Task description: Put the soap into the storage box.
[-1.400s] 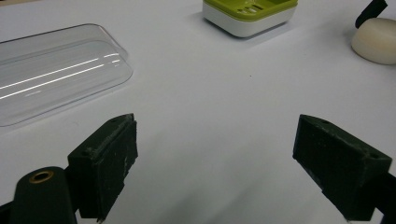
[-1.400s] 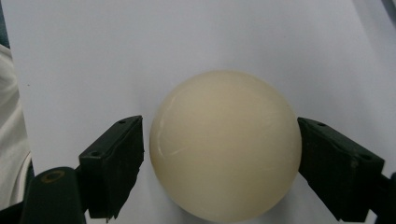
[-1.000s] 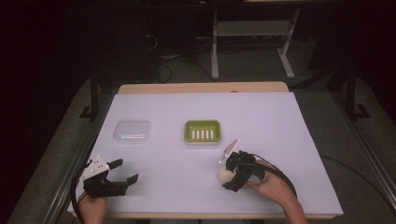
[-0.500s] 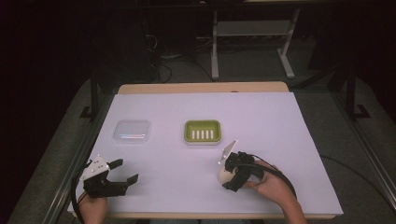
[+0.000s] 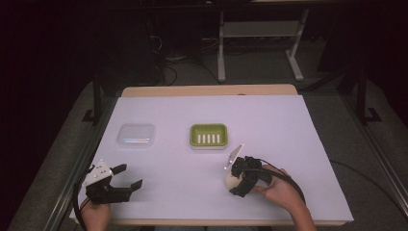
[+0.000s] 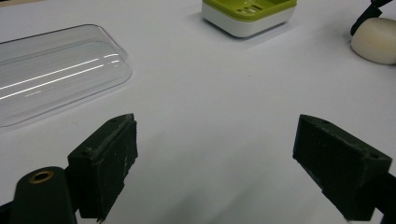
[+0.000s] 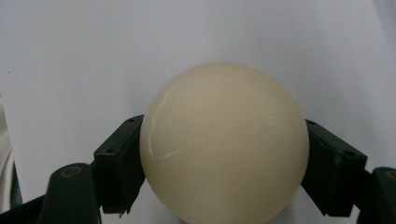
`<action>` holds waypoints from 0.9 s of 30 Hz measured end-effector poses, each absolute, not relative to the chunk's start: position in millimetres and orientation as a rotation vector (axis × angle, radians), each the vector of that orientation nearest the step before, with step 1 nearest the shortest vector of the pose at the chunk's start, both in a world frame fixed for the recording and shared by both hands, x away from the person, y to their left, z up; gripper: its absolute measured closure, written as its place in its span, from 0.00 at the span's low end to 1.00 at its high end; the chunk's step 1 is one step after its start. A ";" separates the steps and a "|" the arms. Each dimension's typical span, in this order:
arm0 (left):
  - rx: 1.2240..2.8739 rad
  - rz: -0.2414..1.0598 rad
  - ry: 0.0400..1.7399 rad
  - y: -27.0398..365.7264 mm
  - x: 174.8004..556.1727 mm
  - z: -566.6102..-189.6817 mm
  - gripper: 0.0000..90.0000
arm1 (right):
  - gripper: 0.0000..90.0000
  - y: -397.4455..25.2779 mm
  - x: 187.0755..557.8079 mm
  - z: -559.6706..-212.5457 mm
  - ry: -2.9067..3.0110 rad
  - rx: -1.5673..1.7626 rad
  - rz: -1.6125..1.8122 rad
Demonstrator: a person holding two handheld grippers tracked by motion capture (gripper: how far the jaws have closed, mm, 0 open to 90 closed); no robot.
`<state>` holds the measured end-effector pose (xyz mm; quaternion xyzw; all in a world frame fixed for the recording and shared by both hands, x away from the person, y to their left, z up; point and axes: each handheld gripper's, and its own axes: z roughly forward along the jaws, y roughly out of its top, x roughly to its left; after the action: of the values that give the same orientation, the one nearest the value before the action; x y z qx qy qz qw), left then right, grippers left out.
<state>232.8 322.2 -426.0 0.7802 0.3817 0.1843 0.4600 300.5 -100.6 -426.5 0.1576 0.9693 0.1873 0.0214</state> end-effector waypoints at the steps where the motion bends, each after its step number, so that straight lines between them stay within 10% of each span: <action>1: 1.922 0.457 0.936 322.8 232.6 -425.7 0.14 | 0.26 -100.7 300.9 -426.1 3.005 0.488 0.582; 27: 1.914 0.458 0.944 324.5 232.5 -425.3 0.14 | 0.26 -106.0 337.7 -385.2 2.985 0.506 0.765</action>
<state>232.5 324.5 -425.3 0.7782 0.3837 0.1861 0.4611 337.7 -106.0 -385.2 0.1619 0.9559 0.2448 0.0094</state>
